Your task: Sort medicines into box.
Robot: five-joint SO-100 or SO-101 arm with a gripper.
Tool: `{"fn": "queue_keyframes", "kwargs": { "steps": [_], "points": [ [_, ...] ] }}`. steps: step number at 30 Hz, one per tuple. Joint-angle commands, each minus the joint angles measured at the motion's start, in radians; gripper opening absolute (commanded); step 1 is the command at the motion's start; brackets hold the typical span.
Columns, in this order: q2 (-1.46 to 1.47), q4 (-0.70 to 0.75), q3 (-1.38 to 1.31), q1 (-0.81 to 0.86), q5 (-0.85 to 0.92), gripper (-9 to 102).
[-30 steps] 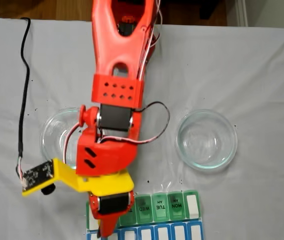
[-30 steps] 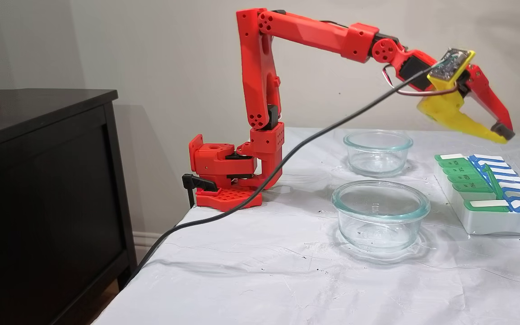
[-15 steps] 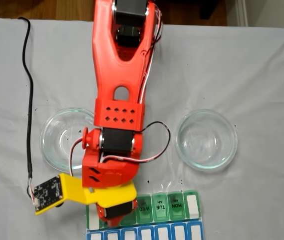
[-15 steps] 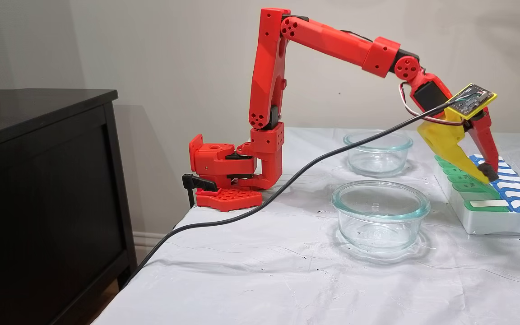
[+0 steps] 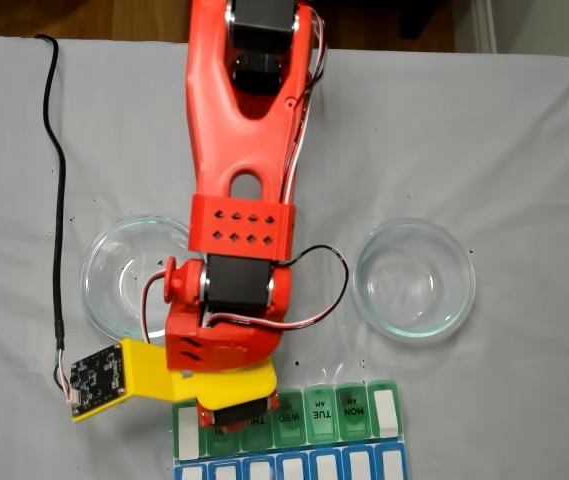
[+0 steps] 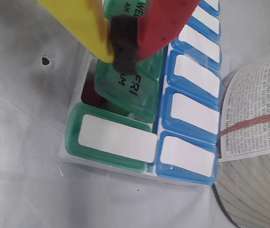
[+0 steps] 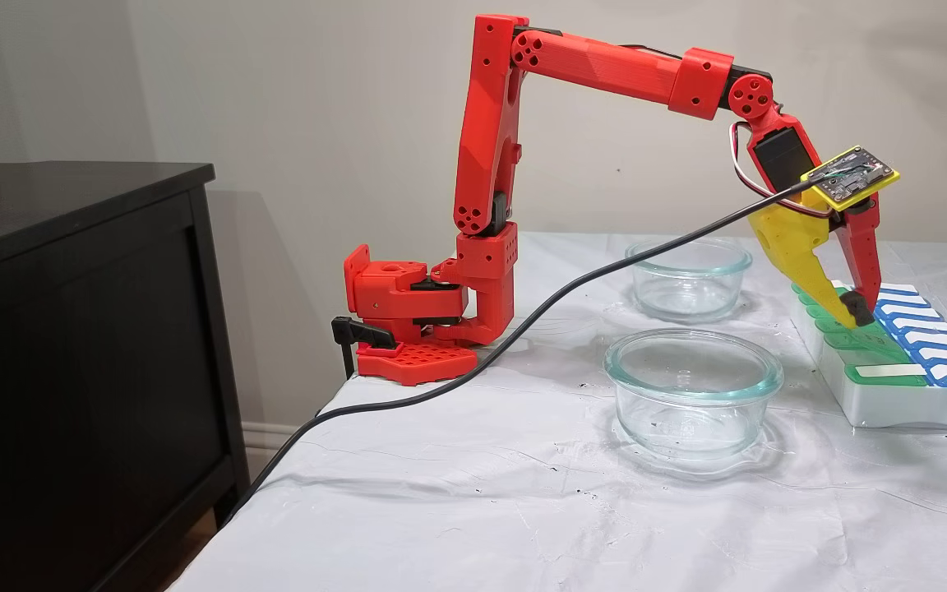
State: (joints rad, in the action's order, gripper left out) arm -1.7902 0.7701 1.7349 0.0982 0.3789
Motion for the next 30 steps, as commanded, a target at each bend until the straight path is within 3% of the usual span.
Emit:
{"fn": "queue_keyframes", "kwargs": {
  "steps": [1, 16, 30],
  "points": [
    [-0.009, 0.026, -0.118, 0.021, -0.025, 0],
    [0.057, 0.152, -0.19, 0.043, -0.112, 0],
    [0.097, 0.084, -0.118, 0.008, -0.133, 0]
  ]
}}
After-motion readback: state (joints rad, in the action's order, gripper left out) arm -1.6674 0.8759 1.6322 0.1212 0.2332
